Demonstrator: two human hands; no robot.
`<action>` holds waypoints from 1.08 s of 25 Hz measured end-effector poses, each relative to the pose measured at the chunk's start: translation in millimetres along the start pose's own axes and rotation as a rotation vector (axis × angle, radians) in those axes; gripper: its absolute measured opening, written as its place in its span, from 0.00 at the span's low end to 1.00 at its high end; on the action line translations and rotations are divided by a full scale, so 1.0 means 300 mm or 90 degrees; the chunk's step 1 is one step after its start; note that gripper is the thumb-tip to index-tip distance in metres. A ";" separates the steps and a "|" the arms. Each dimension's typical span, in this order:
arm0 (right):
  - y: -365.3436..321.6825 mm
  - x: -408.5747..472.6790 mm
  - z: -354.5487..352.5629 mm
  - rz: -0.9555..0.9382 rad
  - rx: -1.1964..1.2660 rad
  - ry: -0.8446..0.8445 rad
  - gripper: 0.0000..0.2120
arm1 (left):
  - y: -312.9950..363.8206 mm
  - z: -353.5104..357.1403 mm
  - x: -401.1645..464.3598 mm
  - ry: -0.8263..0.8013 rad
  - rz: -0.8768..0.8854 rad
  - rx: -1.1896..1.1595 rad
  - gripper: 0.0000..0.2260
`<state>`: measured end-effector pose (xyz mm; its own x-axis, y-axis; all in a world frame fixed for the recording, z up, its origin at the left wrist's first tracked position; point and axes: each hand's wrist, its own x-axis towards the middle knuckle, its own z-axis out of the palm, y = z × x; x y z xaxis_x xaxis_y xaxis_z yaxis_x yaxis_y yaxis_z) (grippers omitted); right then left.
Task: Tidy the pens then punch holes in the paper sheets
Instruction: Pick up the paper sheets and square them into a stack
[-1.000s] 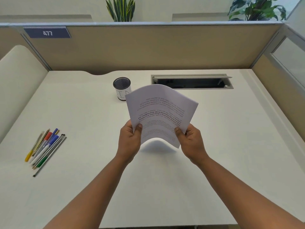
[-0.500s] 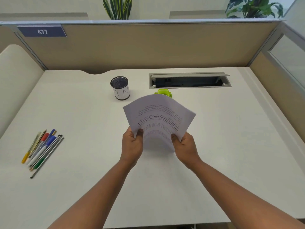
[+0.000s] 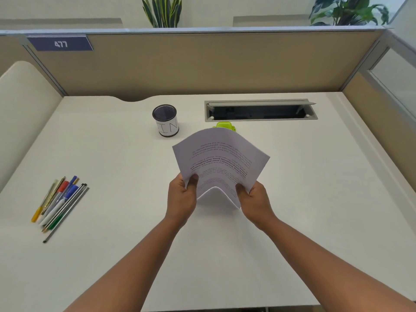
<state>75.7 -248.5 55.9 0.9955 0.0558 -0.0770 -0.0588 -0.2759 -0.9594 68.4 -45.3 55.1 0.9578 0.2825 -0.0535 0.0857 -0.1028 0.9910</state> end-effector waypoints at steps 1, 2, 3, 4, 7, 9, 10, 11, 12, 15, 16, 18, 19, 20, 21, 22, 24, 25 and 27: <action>-0.007 0.007 -0.007 0.002 -0.005 0.008 0.12 | 0.007 -0.005 0.009 0.003 -0.005 0.002 0.10; -0.013 0.016 -0.018 0.003 -0.008 0.029 0.12 | 0.016 -0.013 0.017 0.010 -0.014 -0.007 0.09; -0.016 0.025 -0.032 0.006 -0.006 0.059 0.15 | 0.024 -0.022 0.026 0.021 -0.028 -0.031 0.09; -0.016 0.031 -0.047 0.023 0.008 0.092 0.21 | 0.032 -0.032 0.033 0.032 -0.049 -0.068 0.08; -0.026 0.030 -0.069 0.182 0.214 0.125 0.43 | 0.056 -0.046 0.048 0.030 -0.121 -0.228 0.08; -0.033 0.025 -0.057 0.246 0.434 0.071 0.39 | 0.074 -0.031 0.044 0.012 -0.176 -0.354 0.12; -0.044 0.022 -0.045 0.267 0.513 0.034 0.33 | 0.082 -0.019 0.041 0.012 -0.203 -0.400 0.13; -0.059 0.018 -0.029 0.275 0.557 -0.001 0.28 | 0.087 -0.007 0.038 0.017 -0.225 -0.433 0.14; -0.073 0.016 -0.014 0.271 0.574 -0.025 0.24 | 0.091 0.004 0.034 0.020 -0.240 -0.460 0.14; -0.107 0.029 0.007 0.230 0.607 -0.020 0.18 | 0.091 0.030 0.025 0.026 -0.271 -0.515 0.16; -0.117 0.034 0.007 0.221 0.619 -0.016 0.18 | 0.091 0.032 0.022 0.026 -0.279 -0.530 0.16; -0.124 0.038 0.008 0.211 0.612 -0.015 0.18 | 0.090 0.032 0.018 0.022 -0.287 -0.547 0.16; -0.121 0.037 0.008 0.204 0.593 -0.012 0.17 | 0.087 0.032 0.018 0.019 -0.288 -0.550 0.16; -0.119 0.038 0.007 0.194 0.572 -0.005 0.16 | 0.085 0.031 0.017 0.015 -0.290 -0.548 0.15; -0.117 0.040 0.003 0.181 0.551 0.004 0.15 | 0.079 0.027 0.018 0.012 -0.295 -0.534 0.14; -0.119 0.045 -0.005 0.166 0.528 0.013 0.14 | 0.075 0.020 0.020 0.015 -0.304 -0.510 0.13; -0.124 0.059 -0.038 0.136 0.459 0.030 0.13 | 0.063 -0.010 0.032 0.045 -0.320 -0.460 0.13; -0.127 0.067 -0.061 0.121 0.411 0.033 0.12 | 0.053 -0.038 0.043 0.076 -0.321 -0.438 0.20; -0.128 0.081 -0.109 0.087 0.315 0.016 0.11 | 0.036 -0.115 0.072 0.149 -0.300 -0.329 0.39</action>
<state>104.4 -268.1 99.7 0.9773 0.0262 -0.2101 -0.2109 0.2079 -0.9551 80.5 -7.5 68.9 0.7627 0.3876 -0.5177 0.2781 0.5261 0.8037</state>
